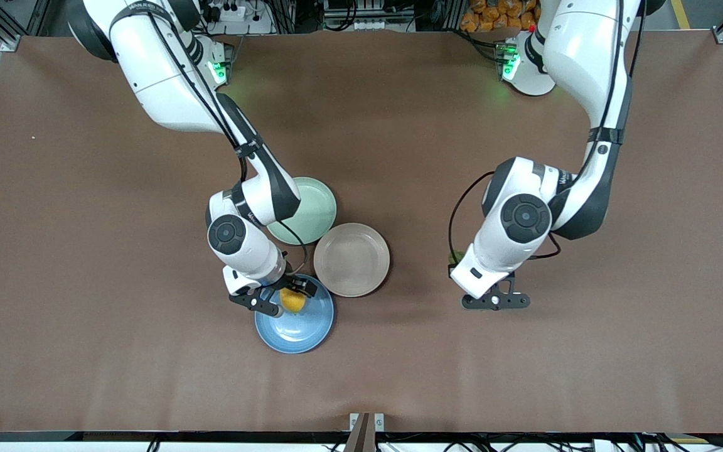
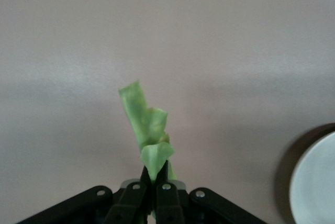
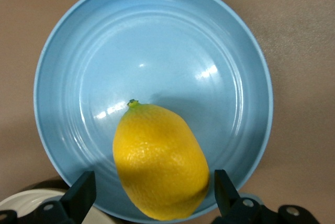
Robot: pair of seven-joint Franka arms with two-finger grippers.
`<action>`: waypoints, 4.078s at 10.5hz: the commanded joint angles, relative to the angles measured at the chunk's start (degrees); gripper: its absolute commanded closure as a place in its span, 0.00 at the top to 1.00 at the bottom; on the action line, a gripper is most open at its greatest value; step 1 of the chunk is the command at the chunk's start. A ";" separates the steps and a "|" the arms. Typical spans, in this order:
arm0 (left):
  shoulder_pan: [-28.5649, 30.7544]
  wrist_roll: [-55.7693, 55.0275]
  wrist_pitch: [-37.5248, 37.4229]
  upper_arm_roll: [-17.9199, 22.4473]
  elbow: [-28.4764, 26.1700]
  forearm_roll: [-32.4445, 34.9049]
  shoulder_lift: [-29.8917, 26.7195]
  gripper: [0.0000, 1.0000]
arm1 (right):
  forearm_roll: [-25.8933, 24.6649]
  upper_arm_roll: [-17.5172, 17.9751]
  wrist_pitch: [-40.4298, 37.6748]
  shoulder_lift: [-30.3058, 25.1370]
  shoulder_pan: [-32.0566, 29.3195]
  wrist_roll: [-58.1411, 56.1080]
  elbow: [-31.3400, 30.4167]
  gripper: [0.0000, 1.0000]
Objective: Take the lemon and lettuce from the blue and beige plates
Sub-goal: 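Carry the lettuce away with the left gripper while the right gripper grasps the lemon, then lower the lettuce onto the table while the right gripper lifts the lemon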
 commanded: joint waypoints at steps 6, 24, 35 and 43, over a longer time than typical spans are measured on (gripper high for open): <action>6.62 12.30 -3.93 -0.26 -0.86 -1.45 -0.45 0.00 | -2.49 -0.24 -0.21 1.16 -0.15 0.05 2.25 1.00; 17.43 28.22 -4.55 -0.17 -0.95 -1.10 0.78 0.00 | -5.04 -0.32 -3.44 3.54 -0.50 -0.30 6.10 0.57; 17.78 27.17 -4.37 0.27 -1.30 -0.57 0.69 1.00 | -4.25 -2.78 -14.62 -0.85 -2.69 -9.08 8.31 0.59; 26.49 21.74 -6.04 -8.69 -6.22 2.92 -4.14 1.00 | -4.51 -2.96 -24.37 -8.14 -8.23 -22.35 3.49 0.59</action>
